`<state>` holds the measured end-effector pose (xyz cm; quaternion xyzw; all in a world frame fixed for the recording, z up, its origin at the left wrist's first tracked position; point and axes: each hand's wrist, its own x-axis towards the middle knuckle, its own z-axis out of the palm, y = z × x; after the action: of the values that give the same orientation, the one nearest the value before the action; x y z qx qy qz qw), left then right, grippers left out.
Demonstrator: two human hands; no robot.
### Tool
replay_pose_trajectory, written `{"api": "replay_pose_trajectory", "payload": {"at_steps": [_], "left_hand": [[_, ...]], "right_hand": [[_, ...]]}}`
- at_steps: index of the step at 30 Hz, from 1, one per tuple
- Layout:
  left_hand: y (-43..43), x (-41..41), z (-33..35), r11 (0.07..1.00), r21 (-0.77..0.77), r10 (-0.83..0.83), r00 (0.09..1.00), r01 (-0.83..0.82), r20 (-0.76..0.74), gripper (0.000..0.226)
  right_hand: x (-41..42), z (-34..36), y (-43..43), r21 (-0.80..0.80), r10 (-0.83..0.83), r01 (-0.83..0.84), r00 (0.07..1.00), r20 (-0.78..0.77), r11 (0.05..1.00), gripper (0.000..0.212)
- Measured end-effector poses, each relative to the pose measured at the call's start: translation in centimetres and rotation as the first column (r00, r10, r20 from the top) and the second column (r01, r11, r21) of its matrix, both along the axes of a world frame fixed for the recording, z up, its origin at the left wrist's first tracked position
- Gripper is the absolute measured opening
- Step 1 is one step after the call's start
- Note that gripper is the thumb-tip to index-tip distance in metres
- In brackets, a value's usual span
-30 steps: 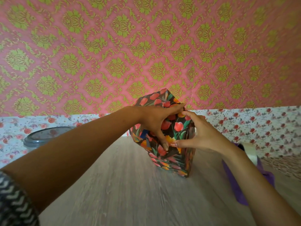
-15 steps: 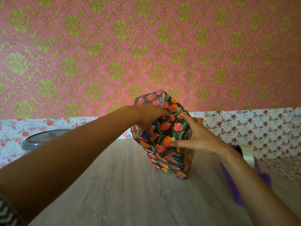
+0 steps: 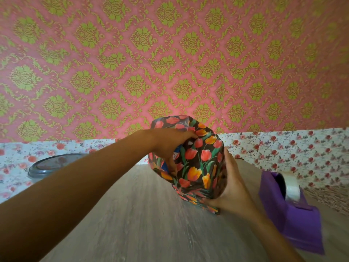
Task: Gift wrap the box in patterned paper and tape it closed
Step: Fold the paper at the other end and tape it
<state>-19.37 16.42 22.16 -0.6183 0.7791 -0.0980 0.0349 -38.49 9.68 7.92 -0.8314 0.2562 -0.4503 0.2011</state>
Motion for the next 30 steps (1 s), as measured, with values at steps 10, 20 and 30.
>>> {"api": "replay_pose_trajectory", "payload": {"at_steps": [10, 20, 30], "left_hand": [[3.9, -0.7, 0.5, 1.0, -0.017, 0.027, 0.997, -0.026, 0.072, 0.113], [4.3, -2.2, 0.7, 0.997, -0.005, 0.076, 0.974, -0.076, 0.214, 0.126], [3.0, -1.9, 1.3, 0.994, 0.038, 0.092, 0.969, -0.103, 0.229, 0.125]], "right_hand": [[-1.1, 0.4, 2.9, 0.087, 0.193, -0.202, 0.976, 0.098, 0.976, 0.125], [-1.6, 0.3, 3.0, 0.1, 0.195, -0.197, 0.98, 0.034, 0.975, 0.127], [-8.4, 3.5, 2.6, 0.147, -0.208, 0.17, 0.929, 0.306, 0.974, 0.048]]}}
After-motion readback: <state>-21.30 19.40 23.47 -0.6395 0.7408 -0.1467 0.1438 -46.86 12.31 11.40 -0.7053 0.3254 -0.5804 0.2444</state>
